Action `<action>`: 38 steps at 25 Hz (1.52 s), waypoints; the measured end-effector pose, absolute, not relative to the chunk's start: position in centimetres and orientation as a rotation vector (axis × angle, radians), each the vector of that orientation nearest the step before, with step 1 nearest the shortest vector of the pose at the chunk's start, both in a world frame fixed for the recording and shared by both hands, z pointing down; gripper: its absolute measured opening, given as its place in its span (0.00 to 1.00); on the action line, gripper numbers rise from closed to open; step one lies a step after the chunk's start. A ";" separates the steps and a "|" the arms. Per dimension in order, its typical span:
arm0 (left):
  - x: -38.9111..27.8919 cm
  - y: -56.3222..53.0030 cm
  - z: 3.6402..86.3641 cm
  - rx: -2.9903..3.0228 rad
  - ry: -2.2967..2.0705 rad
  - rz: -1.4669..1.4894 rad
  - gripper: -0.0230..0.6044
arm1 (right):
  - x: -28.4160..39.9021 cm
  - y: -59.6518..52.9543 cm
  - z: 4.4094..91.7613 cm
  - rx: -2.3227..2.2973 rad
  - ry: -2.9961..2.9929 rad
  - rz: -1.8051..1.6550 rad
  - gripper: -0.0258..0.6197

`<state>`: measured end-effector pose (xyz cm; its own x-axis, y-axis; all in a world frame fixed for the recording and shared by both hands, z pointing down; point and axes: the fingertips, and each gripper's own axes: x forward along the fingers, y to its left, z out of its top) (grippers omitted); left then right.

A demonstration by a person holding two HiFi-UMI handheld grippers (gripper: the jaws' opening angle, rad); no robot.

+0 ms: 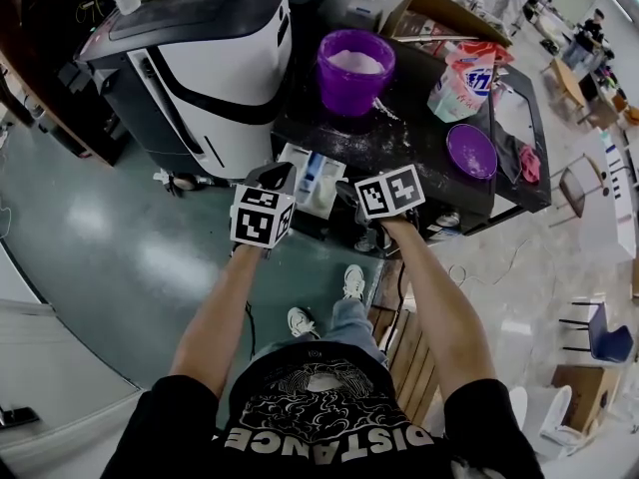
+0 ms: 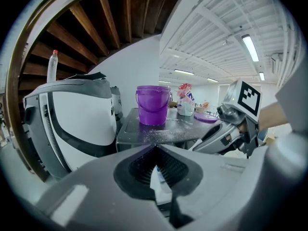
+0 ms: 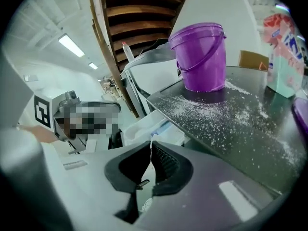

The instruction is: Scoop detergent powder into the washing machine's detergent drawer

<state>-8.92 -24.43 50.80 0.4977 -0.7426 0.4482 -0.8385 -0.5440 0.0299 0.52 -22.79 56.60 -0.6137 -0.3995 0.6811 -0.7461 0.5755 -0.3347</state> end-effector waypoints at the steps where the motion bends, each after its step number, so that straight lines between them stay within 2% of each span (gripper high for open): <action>1: -9.0 -24.4 50.8 2.498 -1.349 0.569 0.04 | 0.4 -22.8 56.5 0.906 -2.262 0.805 0.09; 15: -9.0 -24.2 50.9 2.492 -1.351 0.560 0.04 | -0.9 -22.4 56.3 0.745 -2.179 0.256 0.09; 38: -9.1 -23.9 50.9 2.488 -1.353 0.551 0.04 | -2.0 -21.3 56.4 0.635 -2.050 -0.214 0.09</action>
<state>-9.07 -23.89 50.95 0.4958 -0.7469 0.4430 -0.8438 -0.5349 0.0425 -1.95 -21.35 56.35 -0.4188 -0.5169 0.7466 -0.3518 0.8503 0.3915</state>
